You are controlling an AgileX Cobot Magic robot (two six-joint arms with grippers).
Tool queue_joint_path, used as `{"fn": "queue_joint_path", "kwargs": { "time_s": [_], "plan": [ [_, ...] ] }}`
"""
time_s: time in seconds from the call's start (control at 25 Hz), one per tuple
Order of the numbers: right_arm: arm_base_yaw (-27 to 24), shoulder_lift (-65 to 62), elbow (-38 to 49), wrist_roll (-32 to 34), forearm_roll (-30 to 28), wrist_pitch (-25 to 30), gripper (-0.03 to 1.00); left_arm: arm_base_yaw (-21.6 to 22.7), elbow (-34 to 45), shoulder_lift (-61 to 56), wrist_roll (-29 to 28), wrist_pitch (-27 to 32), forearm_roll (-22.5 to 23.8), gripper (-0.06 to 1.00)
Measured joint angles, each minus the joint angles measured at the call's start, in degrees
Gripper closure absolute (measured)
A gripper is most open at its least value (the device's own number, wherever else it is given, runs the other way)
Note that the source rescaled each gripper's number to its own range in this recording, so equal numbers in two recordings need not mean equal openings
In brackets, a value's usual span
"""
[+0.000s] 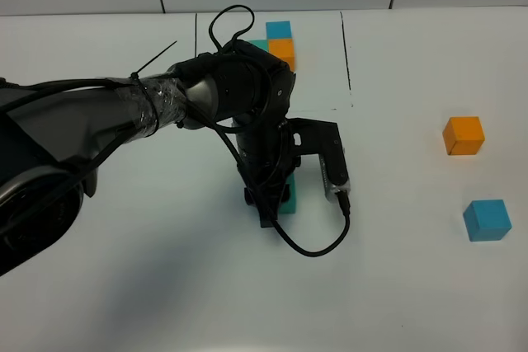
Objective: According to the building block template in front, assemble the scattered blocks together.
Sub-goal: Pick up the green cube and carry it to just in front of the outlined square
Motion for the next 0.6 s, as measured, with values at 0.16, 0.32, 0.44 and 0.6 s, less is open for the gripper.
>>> {"fn": "queue_joint_path", "kwargs": {
  "time_s": [0.16,0.32,0.44,0.6],
  "plan": [
    [0.0,0.0,0.0,0.0,0.0,0.0,0.26,0.0,-0.19,0.0,0.75,0.18,-0.3,0.94],
    [0.0,0.0,0.0,0.0,0.0,0.0,0.26,0.0,-0.38,0.05,1.05,0.57,-0.36,0.94],
    [0.0,0.0,0.0,0.0,0.0,0.0,0.26,0.0,-0.38,0.12,1.05,0.64,-0.41,0.94],
    [0.0,0.0,0.0,0.0,0.0,0.0,0.26,0.0,-0.38,0.12,1.09,0.64,-0.41,0.94]
  ]
}}
